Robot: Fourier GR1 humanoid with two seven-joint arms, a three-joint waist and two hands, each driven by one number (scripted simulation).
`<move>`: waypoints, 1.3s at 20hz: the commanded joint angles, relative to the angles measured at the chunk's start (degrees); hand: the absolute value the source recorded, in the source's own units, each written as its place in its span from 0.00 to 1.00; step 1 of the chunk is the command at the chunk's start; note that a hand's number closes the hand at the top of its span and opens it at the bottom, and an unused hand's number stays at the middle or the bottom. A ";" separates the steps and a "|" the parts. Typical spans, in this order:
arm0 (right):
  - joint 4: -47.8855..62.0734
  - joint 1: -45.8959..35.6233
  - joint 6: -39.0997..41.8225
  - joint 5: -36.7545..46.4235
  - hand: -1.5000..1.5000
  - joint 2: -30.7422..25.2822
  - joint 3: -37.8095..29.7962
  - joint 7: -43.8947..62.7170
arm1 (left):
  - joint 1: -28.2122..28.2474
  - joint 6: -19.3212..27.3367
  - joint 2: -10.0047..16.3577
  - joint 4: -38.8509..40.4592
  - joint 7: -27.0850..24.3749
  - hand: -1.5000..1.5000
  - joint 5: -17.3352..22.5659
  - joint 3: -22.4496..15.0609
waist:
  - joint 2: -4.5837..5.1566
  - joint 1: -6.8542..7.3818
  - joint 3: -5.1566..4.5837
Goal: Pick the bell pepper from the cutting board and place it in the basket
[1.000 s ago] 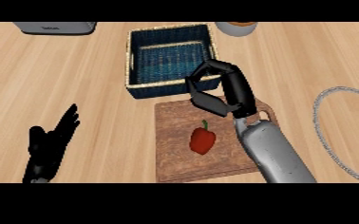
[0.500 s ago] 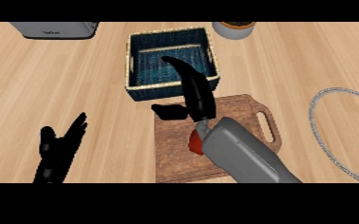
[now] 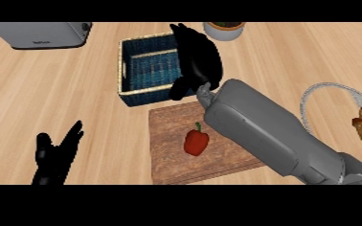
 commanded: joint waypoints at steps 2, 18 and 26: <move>-8.01 -7.07 18.94 -6.21 0.00 -2.06 -1.23 15.42 | 1.45 -1.11 0.08 0.54 0.53 0.50 1.45 0.70 | 0.46 -0.31 -0.19; -24.13 -9.89 34.18 -31.05 0.00 -10.44 -4.61 36.20 | -0.08 -1.08 -0.33 1.80 1.24 0.50 1.09 1.87 | 1.53 -0.17 -0.08; -31.79 1.08 23.67 -25.24 0.00 -12.31 1.84 34.57 | 1.36 -2.11 -1.02 0.96 -0.29 0.50 -0.11 0.79 | 1.98 1.10 -0.02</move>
